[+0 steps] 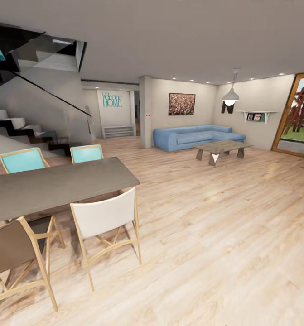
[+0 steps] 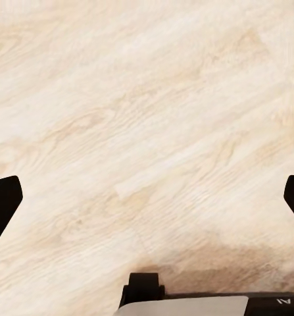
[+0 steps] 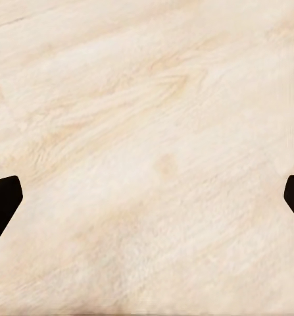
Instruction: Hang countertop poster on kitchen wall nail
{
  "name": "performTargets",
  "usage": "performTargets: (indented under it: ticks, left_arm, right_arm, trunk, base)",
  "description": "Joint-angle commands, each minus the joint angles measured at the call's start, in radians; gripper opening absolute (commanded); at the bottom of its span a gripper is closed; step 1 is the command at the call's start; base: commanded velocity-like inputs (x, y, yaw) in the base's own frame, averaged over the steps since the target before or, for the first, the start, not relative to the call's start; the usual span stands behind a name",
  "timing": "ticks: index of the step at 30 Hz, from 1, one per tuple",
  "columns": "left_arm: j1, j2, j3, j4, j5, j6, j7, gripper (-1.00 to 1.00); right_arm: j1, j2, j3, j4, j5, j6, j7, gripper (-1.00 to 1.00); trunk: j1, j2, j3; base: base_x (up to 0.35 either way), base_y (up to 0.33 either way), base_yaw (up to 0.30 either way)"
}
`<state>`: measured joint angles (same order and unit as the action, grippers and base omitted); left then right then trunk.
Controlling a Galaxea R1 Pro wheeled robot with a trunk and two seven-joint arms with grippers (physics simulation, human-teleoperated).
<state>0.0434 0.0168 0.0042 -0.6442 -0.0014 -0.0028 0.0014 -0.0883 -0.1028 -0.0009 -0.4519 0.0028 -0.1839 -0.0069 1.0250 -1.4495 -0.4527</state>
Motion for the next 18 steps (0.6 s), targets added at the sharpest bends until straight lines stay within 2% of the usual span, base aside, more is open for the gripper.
performTargets:
  ticks: [1, 18]
  left_arm:
    - [0.001, 0.0, 0.0, -0.002, 0.0, 0.0, 0.0, 1.0]
    - [0.001, 0.0, 0.0, -0.002, 0.0, -0.001, 0.0, 1.0]
  right_arm:
    - [-0.001, 0.0, 0.0, 0.001, 0.0, -0.003, -0.001, 1.0]
    - [-0.001, 0.0, 0.001, 0.004, 0.0, -0.003, -0.001, 1.0]
  trunk:
    - [0.0, 0.0, 0.0]
    - [0.0, 0.0, 0.008]
  base:
    - [-0.004, 0.003, -0.259]
    - [-0.001, 0.0, -0.266]
